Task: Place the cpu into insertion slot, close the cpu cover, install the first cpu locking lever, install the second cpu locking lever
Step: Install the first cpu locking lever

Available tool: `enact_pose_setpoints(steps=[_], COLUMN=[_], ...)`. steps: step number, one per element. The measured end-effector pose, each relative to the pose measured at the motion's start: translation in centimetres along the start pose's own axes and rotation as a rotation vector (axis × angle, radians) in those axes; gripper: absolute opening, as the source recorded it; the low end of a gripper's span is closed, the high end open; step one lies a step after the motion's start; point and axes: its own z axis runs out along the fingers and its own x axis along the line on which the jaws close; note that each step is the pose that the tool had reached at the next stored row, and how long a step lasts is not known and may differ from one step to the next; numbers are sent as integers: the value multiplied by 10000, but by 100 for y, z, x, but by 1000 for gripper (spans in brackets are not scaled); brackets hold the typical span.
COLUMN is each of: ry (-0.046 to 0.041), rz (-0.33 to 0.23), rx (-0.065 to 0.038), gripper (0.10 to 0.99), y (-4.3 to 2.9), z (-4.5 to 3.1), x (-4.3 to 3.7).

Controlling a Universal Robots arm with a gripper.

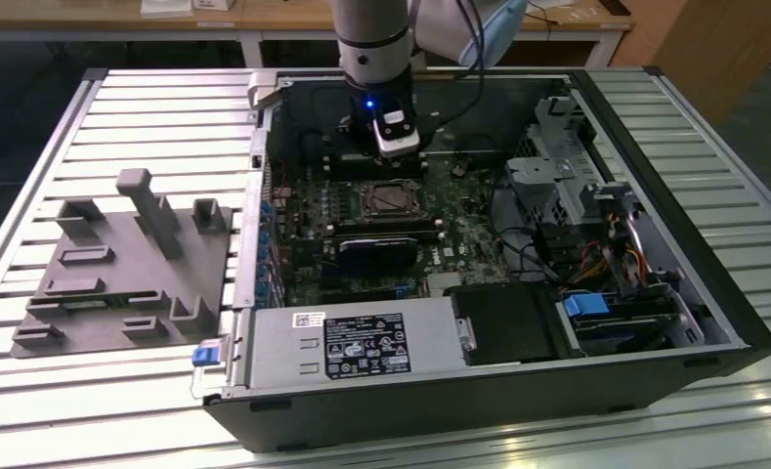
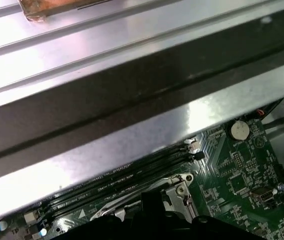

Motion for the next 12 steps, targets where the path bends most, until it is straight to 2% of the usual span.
enact_pose_setpoints(steps=[2, 5, 12], ry=[56, 107, 119], rz=[2, 12, 33], rx=[86, 152, 187], gripper=[102, 102, 102], y=[-3, -27, -129], z=[2, 3, -1], x=[-11, -26, -75])
